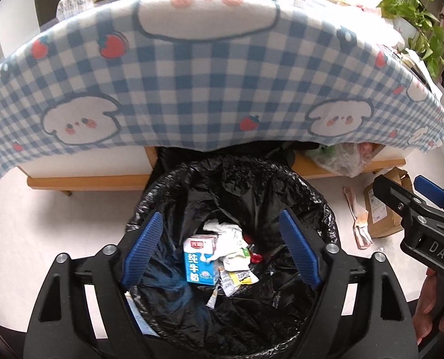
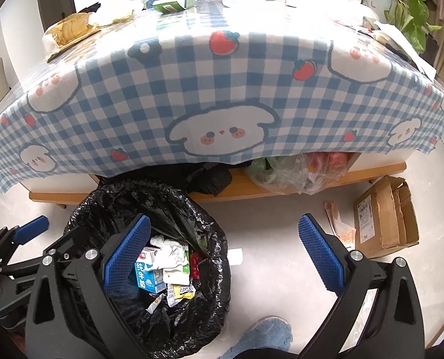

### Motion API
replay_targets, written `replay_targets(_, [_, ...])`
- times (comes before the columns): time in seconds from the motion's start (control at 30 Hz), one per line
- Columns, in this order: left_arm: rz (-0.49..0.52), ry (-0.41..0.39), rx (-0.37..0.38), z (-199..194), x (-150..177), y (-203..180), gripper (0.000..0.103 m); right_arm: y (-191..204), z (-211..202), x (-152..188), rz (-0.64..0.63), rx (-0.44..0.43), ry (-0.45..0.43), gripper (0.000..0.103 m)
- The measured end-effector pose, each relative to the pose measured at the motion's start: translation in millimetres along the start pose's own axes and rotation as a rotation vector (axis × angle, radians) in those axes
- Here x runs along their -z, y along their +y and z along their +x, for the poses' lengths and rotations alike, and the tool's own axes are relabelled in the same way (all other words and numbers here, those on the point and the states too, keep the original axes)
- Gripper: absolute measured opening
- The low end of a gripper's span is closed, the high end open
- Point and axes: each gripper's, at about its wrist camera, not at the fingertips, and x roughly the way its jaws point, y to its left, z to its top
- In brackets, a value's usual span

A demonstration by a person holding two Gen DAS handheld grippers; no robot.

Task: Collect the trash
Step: 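Raise both open tools from the bin back toward the table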

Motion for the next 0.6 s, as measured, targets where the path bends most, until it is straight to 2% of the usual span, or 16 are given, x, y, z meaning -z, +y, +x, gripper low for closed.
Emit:
replay_targets(0.3, [-0.007,-0.037,-0.001,-28,-18,17,0.096,15,-21,-23,-0.019,-0.014,-0.053,0.095])
replay_targets(0.6, [-0.009,-0.080,-0.010,-58,-37,27,0.097,31,-45,-46,-0.034,-0.035,-0.103,0.095])
